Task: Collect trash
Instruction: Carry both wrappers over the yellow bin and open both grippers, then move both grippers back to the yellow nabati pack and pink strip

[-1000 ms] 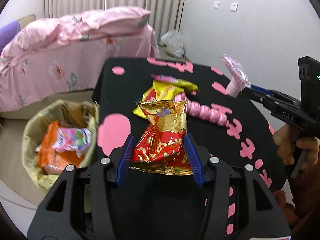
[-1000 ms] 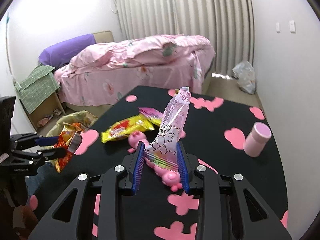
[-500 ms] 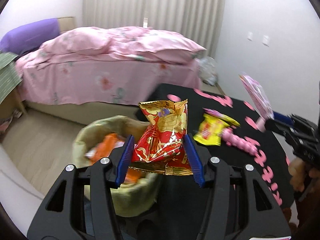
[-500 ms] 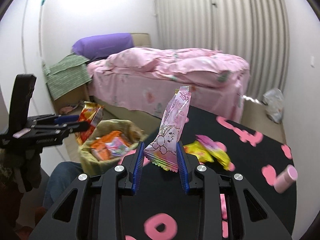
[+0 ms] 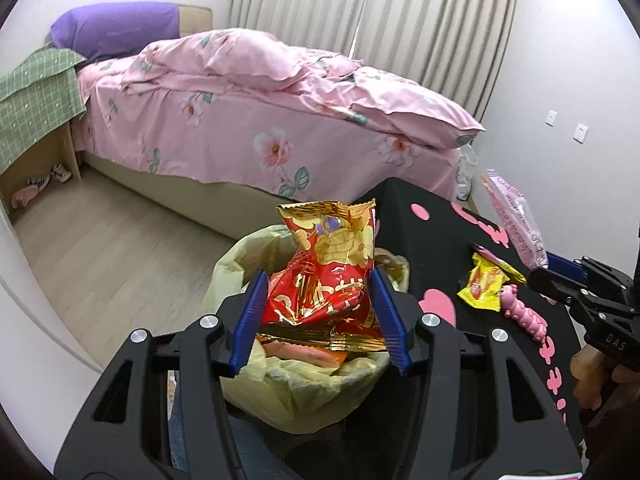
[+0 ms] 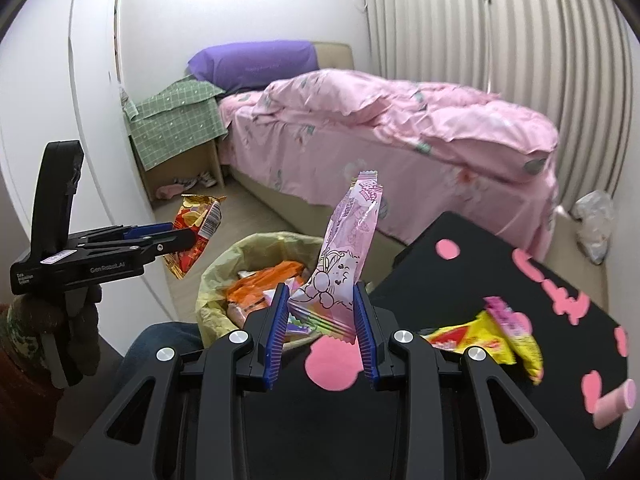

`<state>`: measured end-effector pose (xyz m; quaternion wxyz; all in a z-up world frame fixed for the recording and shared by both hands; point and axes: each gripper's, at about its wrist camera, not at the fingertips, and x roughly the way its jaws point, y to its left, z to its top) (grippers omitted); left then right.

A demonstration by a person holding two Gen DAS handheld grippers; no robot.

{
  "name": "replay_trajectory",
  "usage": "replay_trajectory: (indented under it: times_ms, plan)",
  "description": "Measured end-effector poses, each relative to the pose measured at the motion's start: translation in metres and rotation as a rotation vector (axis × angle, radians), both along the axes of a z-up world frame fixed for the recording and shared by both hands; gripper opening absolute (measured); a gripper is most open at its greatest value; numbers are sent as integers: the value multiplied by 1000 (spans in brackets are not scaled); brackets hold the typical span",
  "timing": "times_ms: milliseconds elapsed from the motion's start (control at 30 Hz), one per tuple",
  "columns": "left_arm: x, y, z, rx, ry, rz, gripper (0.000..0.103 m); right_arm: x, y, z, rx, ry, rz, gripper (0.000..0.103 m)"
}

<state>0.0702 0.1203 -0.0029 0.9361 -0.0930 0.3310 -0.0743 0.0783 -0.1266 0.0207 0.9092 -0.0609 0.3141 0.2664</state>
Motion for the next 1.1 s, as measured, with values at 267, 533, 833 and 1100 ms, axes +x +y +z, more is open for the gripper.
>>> replay_trajectory:
  times_ms: [267,533,833,1100]
  plan:
    - [35,14,-32,-47,86,0,50,43,32,-33,-27,76,64,30]
    - [60,16,-60,-74,162,-30,50,76,58,-63,-67,124,149,30]
    - [69,22,-79,-121,213,-28,56,94,68,-78,-64,164,193,32]
    - [64,44,-69,-212,174,59,80,92,58,-84,-30,194,196,50]
